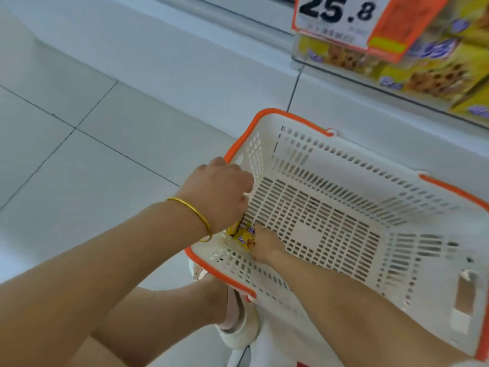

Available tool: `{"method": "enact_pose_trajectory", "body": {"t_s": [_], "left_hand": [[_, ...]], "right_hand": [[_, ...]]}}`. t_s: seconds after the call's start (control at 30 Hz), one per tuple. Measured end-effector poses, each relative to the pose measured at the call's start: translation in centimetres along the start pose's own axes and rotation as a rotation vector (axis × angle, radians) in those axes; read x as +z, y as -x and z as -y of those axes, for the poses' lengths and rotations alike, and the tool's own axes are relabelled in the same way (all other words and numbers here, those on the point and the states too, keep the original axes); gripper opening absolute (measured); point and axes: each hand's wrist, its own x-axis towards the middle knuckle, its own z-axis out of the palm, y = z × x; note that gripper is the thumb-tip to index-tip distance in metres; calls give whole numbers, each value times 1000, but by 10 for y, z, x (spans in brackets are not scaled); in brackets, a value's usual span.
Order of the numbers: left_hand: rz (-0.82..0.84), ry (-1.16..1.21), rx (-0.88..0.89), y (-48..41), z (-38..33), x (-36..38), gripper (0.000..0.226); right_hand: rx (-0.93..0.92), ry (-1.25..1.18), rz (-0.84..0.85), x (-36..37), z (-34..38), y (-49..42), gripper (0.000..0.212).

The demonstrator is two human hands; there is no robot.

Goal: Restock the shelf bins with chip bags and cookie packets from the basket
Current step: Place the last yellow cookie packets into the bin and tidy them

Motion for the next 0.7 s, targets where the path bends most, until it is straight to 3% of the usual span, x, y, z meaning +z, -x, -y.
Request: {"method": "enact_pose_trajectory", "body": {"t_s": [0.1, 0.13, 0.2, 0.33, 0.5, 0.7], "left_hand": [[13, 10, 0, -5, -3, 0, 30], [25, 14, -1, -6, -4, 0, 30], [52, 5, 1, -8, -7, -1, 30], [103, 1, 14, -12, -18, -9, 30], [54, 63, 99, -22, -55, -49, 39], [-122, 276, 192, -16, -96, -105, 49]], "right_hand": [[53, -33, -13, 9, 3, -1, 18], [52, -49, -8, 11, 1, -1, 14], [40, -80, -3, 9, -6, 3, 30], [-37, -193, -22, -39, -21, 39, 16], [-242, -385, -282, -154, -27, 126, 9], [-485, -727, -535, -250, -23, 225, 26]]}}
